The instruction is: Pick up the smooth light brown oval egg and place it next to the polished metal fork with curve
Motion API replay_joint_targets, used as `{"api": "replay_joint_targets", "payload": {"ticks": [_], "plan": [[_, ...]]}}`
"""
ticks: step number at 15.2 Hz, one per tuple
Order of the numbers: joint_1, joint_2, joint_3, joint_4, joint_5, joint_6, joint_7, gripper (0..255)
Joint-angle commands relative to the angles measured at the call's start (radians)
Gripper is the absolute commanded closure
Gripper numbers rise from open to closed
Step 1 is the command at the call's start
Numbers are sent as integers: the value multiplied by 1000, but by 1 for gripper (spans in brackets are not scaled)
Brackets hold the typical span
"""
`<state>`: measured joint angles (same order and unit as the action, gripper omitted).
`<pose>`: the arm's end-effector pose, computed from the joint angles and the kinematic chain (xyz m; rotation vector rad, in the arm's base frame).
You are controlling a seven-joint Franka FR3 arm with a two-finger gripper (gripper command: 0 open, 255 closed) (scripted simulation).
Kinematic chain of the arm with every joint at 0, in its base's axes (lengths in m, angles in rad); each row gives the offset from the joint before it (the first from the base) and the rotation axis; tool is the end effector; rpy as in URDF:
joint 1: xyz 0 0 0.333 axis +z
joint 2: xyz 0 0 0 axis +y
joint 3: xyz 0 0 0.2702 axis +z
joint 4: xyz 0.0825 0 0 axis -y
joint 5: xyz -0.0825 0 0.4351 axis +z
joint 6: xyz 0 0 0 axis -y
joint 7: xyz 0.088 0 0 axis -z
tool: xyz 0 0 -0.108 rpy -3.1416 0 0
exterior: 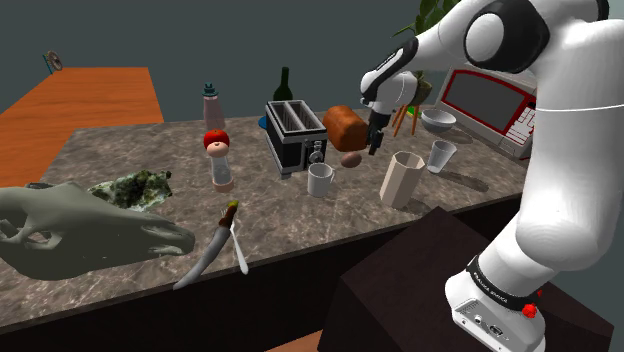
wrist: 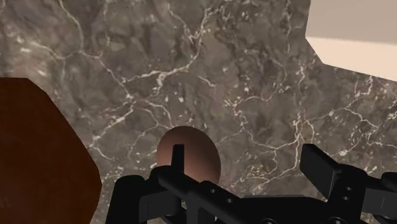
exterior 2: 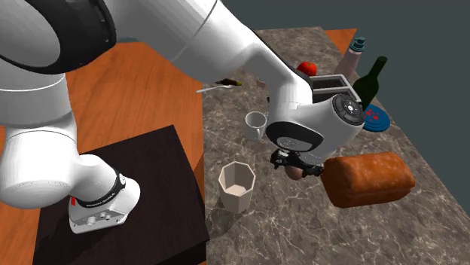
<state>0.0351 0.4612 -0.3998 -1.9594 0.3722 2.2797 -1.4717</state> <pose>0.5829 -0.2184 0.1684 -2.7287 -1.2839 -0.0339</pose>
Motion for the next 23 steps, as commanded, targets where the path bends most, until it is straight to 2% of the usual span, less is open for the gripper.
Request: {"api": "replay_joint_targets", "payload": {"ticks": [1,4,12,20,21,23], "plan": [[-30,79,32,81,29,-7,-60,0],[-67,193,76,210,54,-24,-123,0],[-74,259,102,209,84,42,-140,0],[-75,259,102,210,83,42,-140,0],[-75,259,102,210,83,42,-140,255],[-75,260,102,210,83,42,-140,255]]}}
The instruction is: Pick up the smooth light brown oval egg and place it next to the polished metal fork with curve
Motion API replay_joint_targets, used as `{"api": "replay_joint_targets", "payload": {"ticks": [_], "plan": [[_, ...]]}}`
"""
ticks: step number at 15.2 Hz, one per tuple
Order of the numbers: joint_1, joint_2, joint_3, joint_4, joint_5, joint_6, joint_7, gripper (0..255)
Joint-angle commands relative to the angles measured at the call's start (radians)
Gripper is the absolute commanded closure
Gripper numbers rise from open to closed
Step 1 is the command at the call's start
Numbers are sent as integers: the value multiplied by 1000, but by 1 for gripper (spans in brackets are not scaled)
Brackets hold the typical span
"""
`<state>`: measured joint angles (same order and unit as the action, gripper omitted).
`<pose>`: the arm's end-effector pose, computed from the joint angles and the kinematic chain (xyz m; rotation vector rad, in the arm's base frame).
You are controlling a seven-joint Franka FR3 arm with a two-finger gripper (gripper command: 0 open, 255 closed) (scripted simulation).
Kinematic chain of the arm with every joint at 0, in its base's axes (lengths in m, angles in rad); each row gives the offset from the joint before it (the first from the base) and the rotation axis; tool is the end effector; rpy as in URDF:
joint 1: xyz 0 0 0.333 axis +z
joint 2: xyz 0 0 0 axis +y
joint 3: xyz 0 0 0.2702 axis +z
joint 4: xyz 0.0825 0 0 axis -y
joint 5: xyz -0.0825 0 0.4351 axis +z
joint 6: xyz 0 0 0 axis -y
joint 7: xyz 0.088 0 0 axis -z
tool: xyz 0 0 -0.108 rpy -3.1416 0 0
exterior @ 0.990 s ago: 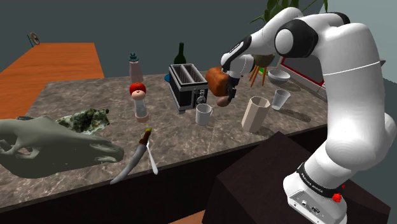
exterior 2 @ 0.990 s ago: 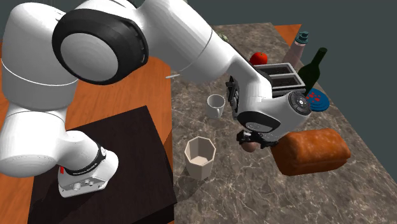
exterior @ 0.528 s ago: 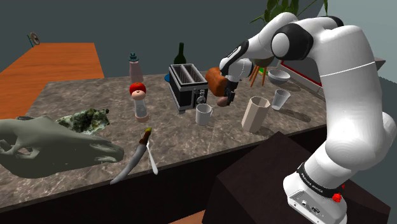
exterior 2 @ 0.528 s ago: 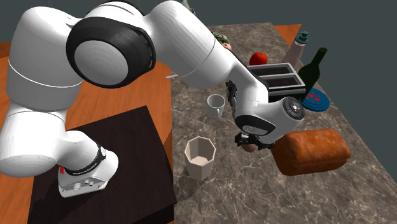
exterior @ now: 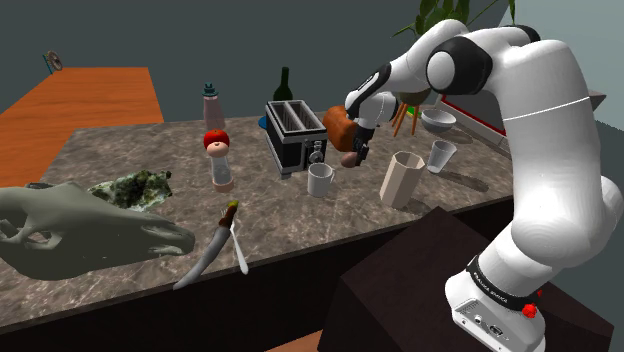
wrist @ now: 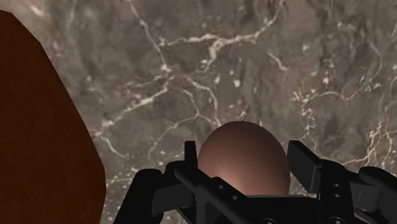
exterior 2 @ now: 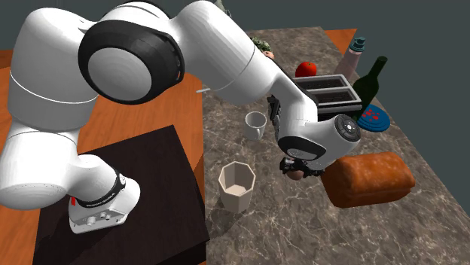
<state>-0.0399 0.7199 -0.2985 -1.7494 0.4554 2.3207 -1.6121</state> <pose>0.6203 -0.2104 0.0917 -2.6276 -1.4421 -0.0647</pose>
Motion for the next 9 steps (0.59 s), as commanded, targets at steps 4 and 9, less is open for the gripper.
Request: {"api": "replay_joint_targets", "payload": {"ticks": [4,9], "plan": [[0,0,1,0,0,0,0,255],[5,-20,-6,-6,-8,-14,6,255]]}}
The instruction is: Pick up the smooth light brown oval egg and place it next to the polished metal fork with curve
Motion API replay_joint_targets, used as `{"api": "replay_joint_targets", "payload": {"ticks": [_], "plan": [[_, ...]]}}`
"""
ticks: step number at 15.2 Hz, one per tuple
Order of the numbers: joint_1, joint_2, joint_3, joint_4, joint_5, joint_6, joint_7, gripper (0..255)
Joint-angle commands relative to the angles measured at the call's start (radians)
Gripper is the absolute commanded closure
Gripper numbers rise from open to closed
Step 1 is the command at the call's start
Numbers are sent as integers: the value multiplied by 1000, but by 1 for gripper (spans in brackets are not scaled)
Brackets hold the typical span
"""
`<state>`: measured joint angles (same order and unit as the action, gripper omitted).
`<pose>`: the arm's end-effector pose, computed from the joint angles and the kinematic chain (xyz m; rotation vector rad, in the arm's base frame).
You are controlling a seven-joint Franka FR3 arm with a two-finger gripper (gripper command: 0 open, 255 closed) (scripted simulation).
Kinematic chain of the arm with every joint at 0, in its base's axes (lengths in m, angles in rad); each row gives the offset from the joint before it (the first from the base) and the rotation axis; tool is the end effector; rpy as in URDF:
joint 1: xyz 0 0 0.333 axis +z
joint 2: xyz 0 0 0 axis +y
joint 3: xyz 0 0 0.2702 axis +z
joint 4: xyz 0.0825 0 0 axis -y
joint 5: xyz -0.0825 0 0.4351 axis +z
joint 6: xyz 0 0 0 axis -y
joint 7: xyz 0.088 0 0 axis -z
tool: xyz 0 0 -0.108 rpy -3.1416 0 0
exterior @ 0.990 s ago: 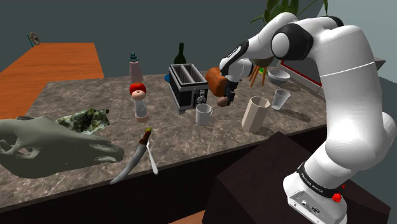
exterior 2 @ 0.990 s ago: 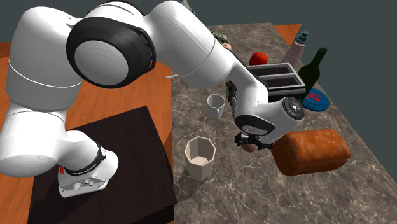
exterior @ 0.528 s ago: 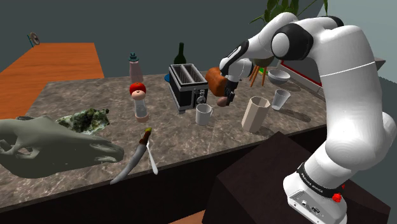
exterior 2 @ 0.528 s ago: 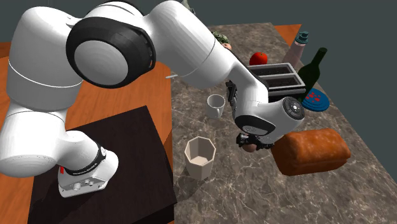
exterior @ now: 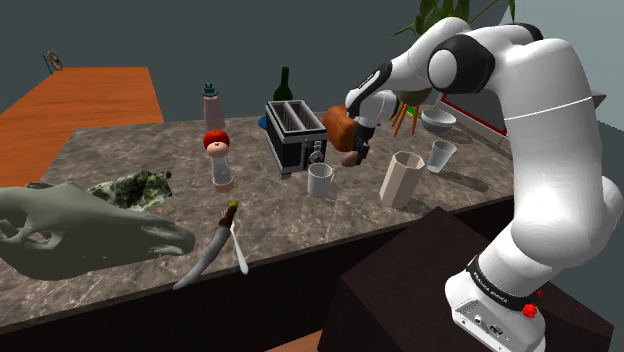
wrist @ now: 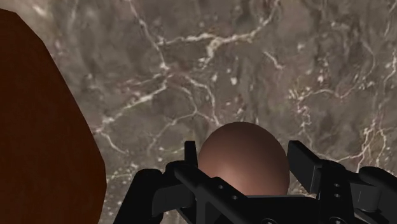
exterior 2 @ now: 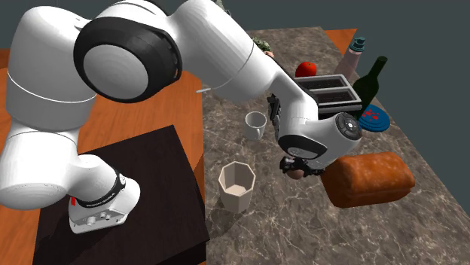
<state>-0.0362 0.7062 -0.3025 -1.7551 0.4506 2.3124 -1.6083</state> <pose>0.6206 -0.2101 0.0978 -2.6271 -1.4422 -0.0640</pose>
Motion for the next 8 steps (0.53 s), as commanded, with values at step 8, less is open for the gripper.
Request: {"api": "replay_joint_targets", "payload": {"ticks": [8], "plan": [[19,-83,-27,-10,-36,-70,28,255]]}}
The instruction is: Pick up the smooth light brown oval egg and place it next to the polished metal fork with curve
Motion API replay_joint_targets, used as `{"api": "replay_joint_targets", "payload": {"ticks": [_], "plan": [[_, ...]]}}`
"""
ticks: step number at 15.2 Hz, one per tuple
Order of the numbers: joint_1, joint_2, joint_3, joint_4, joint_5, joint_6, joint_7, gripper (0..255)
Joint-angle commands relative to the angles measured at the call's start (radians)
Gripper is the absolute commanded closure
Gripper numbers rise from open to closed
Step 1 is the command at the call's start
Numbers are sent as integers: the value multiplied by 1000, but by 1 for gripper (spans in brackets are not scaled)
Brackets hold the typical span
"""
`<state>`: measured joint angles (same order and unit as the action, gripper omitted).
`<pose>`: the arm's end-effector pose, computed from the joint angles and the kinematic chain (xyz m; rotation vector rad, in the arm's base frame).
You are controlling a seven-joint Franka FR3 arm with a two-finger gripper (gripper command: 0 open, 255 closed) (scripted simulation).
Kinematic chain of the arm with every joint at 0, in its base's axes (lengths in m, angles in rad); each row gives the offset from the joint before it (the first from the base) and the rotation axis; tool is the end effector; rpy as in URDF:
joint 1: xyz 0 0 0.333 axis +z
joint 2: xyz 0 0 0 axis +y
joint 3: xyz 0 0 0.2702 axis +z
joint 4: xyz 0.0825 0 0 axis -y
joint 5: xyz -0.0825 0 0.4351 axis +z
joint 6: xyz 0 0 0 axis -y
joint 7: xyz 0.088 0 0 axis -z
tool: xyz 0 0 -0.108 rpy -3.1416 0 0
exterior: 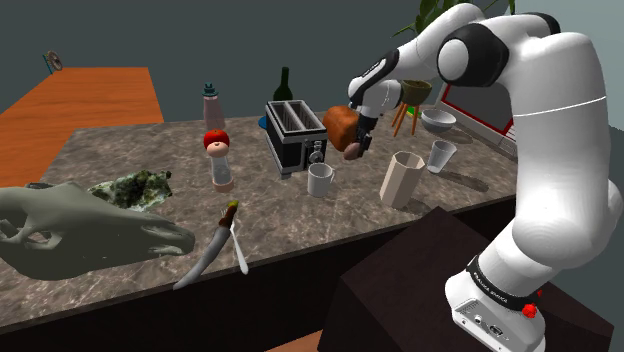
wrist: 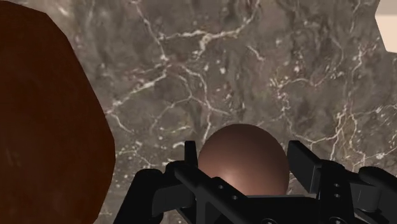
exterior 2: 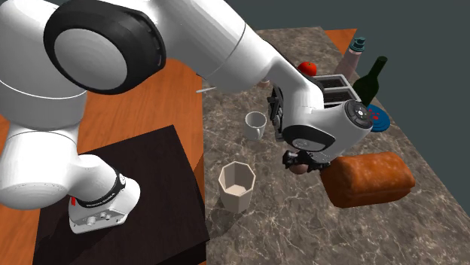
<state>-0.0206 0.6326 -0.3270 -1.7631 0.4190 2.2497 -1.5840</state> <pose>0.6262 -0.2120 0.1389 -2.6270 -1.4427 -0.0644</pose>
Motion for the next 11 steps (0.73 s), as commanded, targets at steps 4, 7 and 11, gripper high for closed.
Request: {"api": "replay_joint_targets", "payload": {"ticks": [4,7,11], "plan": [[11,-46,-14,-2,-21,-42,18,255],[16,-72,-22,1,-34,-68,28,255],[22,-104,-32,7,-50,-105,41,255]]}}
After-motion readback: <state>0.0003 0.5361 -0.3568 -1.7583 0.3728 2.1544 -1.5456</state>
